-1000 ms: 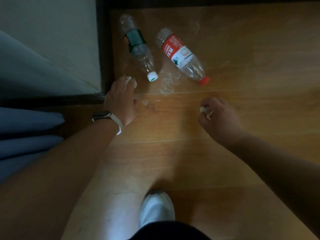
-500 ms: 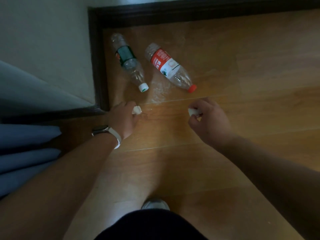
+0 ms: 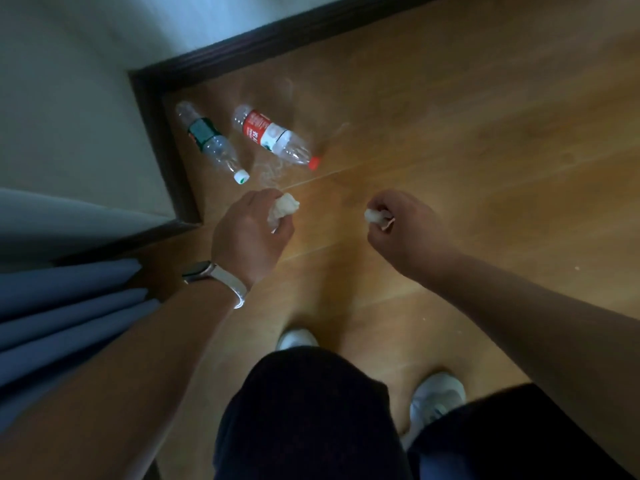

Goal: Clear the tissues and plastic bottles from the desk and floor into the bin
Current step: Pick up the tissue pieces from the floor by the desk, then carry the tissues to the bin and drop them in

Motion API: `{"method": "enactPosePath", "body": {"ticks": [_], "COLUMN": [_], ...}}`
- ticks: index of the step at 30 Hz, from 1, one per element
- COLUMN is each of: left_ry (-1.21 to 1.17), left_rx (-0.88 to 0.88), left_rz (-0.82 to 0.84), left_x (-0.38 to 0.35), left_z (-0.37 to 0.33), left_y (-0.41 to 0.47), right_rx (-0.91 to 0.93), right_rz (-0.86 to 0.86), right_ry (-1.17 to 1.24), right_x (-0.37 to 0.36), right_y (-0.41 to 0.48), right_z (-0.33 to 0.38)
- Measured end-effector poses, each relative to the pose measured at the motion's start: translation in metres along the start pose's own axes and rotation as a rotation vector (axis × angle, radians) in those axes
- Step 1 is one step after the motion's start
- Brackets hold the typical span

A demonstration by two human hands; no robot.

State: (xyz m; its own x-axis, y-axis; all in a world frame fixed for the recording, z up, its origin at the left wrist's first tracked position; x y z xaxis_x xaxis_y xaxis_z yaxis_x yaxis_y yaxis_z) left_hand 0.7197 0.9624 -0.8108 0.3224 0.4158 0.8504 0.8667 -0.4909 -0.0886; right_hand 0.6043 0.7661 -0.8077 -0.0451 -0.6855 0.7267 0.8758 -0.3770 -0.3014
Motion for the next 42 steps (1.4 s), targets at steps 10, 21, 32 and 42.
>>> {"method": "enactPosePath", "body": {"ticks": [10, 21, 32, 42], "left_ry": [-0.058, -0.099, -0.143, -0.088], "left_rx": [-0.04, -0.283, -0.528, -0.576], "left_rz": [0.126, 0.161, 0.089, 0.063], "left_x": [0.206, 0.375, 0.449, 0.413], "left_z": [-0.158, -0.347, -0.489, -0.658], "left_y": [-0.051, -0.063, -0.082, -0.087], "right_rx": [-0.056, -0.15, -0.225, -0.231], "right_rz": [-0.136, -0.301, -0.472, -0.646], "right_ry": [0.063, 0.019, 0.062, 0.148], "right_x": [0.203, 0.41, 0.545, 0.679], "right_y": [-0.115, -0.206, -0.295, -0.34], "right_z": [0.144, 0.279, 0.279, 0.176]}}
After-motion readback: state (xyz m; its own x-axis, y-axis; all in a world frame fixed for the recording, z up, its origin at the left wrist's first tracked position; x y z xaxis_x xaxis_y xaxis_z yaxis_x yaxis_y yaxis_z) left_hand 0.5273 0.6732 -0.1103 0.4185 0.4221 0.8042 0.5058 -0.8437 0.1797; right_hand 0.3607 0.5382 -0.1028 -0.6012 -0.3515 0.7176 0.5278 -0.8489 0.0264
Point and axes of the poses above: each hand's wrist, its own y-axis towards the middle knuckle, its own x-axis out of the back of the hand, z = x × y, the point moved 10 cm from there along y, towards the middle knuckle, and after that the axes turned 2 degrees about -z, right-handed, at the moved point
